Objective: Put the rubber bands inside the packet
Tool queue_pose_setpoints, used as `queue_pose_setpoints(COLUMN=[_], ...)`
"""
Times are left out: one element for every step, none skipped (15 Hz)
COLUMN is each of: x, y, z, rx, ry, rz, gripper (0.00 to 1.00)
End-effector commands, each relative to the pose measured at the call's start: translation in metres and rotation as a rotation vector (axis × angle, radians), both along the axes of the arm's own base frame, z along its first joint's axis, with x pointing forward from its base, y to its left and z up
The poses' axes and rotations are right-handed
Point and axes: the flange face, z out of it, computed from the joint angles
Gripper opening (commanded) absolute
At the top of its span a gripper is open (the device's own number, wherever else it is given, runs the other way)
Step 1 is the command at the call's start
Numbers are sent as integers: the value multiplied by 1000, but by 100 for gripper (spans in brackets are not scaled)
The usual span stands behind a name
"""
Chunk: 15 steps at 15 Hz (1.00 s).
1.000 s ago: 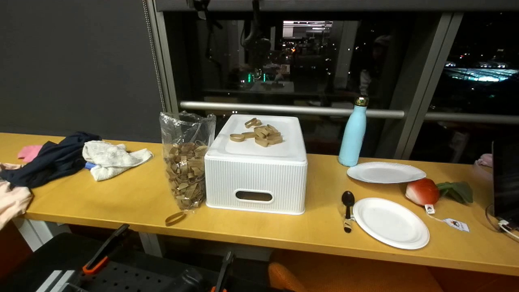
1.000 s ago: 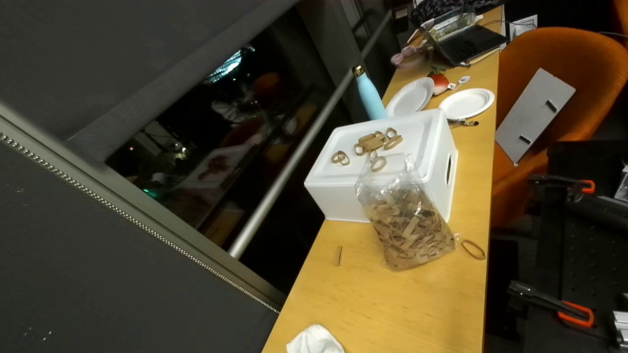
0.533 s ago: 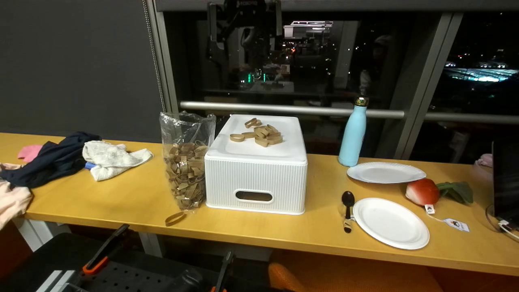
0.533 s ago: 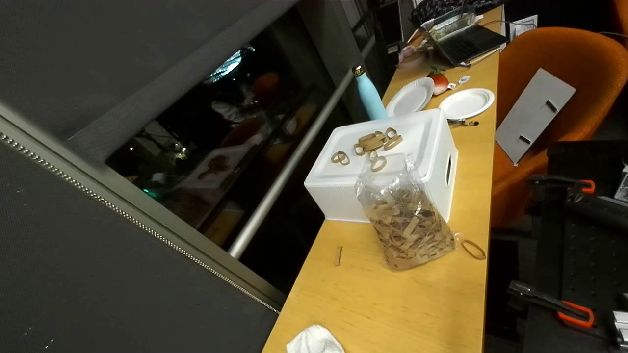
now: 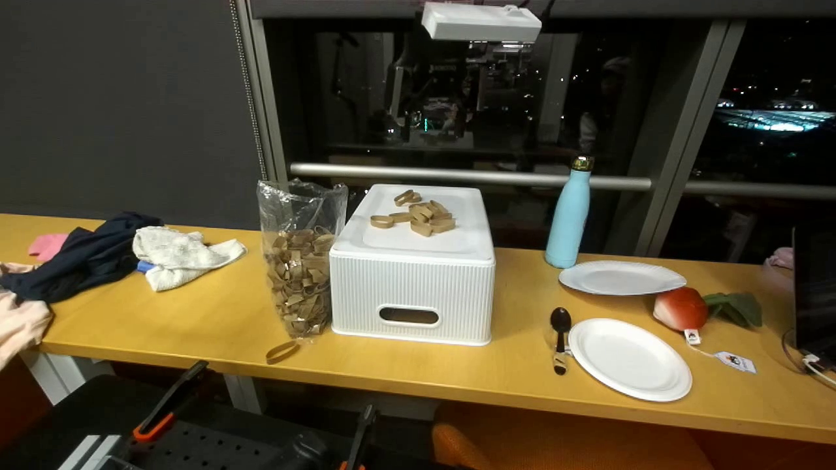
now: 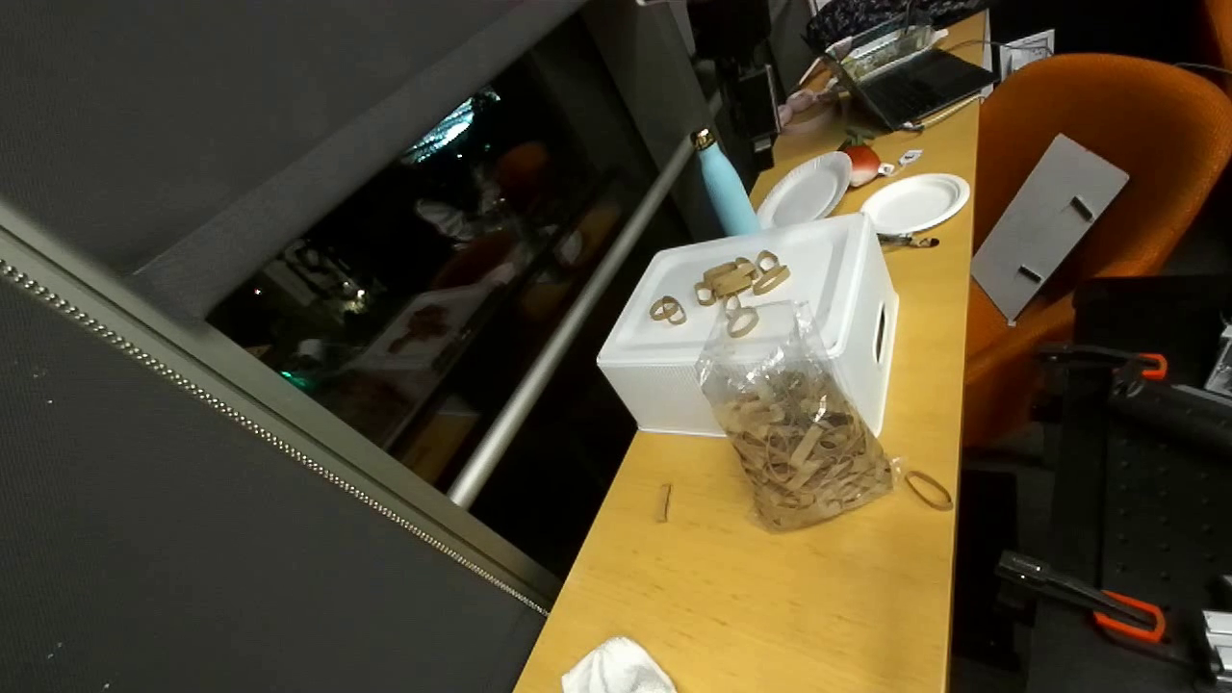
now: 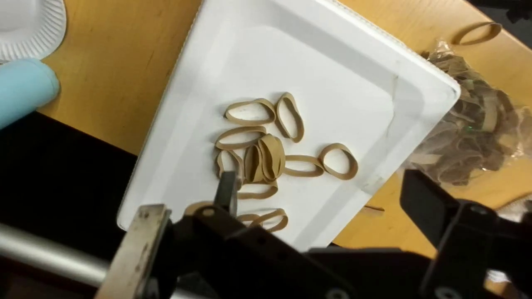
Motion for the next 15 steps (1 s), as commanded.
queue_pose_setpoints(x=[27,31,36,41,44,49,54,60,64,70,74,80,83,88,91], y=[-14,-12,-10,-9,-7,-7,-4,-5,-3,-4,-3,-3,0,3,6], z=[-27,-37,-45,-55,-61,-69,-74,-82,-86,-91,-96,-102,-106,-112,-115], rx=[30,30,28,27,32,31,31,21,16,-1,-15,-33,-44,-53,-61], ry=[67,95,116,137,155,169,181,192,201,211,218,225,233,244,250], rz=[26,28,32,33,39,44,51,52,57,57,62,68,78,88,97], gripper=[100,100,100,100,100,100,100,100,100,100,100,100,100,100,100])
